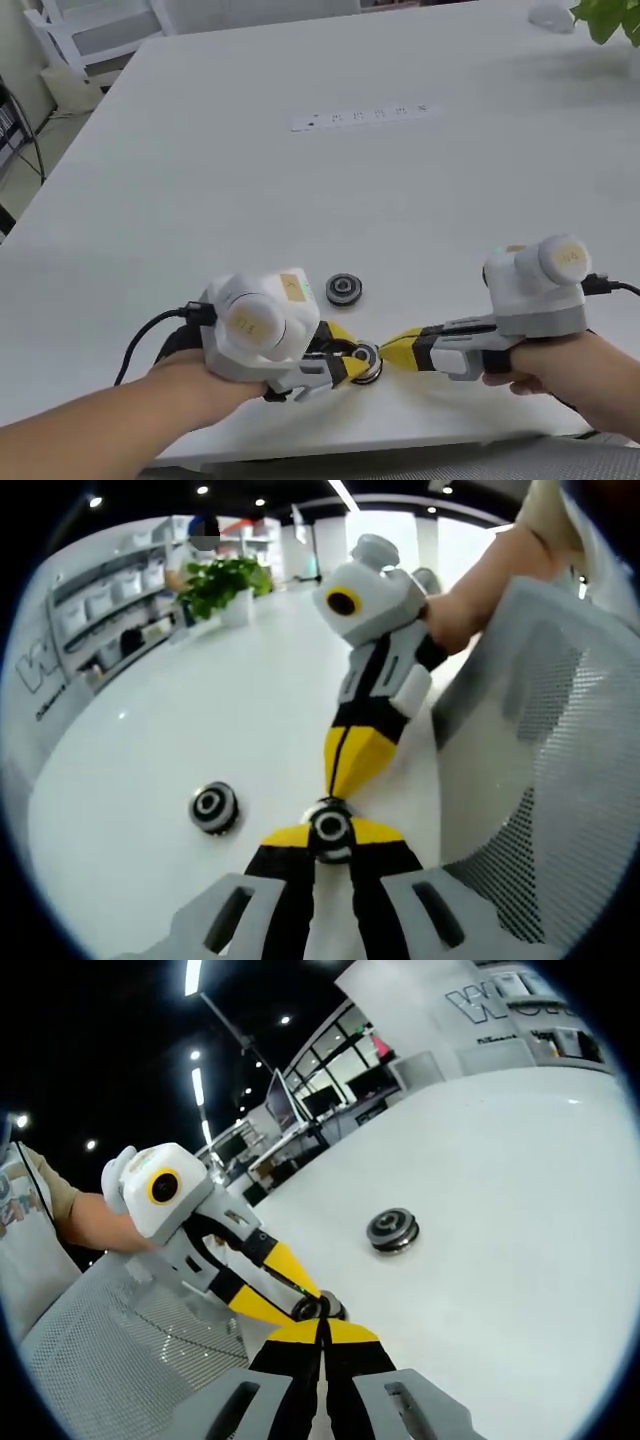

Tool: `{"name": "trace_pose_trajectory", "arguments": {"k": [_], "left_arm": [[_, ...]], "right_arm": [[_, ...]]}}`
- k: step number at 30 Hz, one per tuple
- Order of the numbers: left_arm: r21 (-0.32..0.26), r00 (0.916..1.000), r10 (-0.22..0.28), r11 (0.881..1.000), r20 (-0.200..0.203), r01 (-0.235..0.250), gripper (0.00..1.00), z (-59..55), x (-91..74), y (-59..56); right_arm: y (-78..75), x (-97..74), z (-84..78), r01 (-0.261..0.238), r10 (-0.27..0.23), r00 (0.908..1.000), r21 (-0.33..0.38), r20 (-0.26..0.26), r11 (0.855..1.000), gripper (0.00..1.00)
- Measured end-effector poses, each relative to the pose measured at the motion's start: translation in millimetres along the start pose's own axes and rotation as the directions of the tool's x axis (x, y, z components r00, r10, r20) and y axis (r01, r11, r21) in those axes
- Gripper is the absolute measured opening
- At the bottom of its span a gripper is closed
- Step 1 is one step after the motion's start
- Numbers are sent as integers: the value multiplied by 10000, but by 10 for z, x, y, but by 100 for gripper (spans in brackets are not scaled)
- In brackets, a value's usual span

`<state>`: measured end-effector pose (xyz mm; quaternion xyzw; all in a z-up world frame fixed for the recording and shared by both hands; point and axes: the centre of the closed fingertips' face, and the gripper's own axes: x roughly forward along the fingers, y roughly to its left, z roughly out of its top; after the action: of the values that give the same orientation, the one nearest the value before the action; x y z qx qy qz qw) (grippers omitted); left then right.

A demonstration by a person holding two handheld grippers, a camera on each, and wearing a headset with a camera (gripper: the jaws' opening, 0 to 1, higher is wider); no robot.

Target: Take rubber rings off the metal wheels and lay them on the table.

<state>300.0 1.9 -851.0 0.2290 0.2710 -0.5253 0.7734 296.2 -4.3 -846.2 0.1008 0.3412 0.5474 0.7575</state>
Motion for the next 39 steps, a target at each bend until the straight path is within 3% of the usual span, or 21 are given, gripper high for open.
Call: {"name": "trace_pose_trajectory", "arguments": {"k": [18,20,21,22,39], "left_arm": [[155,10000,-32,9999,-37,32,12,-2,4,-7],[176,10000,-36,9998,-34,36,12,-1,6,-9],[228,10000,-30,9997,-51,31,12,-6,8,-9],[181,10000,-21,9998,-31,21,12,-8,9,-10],[155,9998,-181,9997,-36,182,13,3,13,-6]], "right_arm": [[73,44,6,-418,418,9991,-58,-48,9991,0],[157,64,35,-878,877,9961,11,123,9961,0],[143,94,164,-685,700,9951,-239,691,9974,0],[189,83,79,-985,990,9950,-493,91,9939,0],[93,51,27,-489,480,9988,-834,-132,9953,0]]}}
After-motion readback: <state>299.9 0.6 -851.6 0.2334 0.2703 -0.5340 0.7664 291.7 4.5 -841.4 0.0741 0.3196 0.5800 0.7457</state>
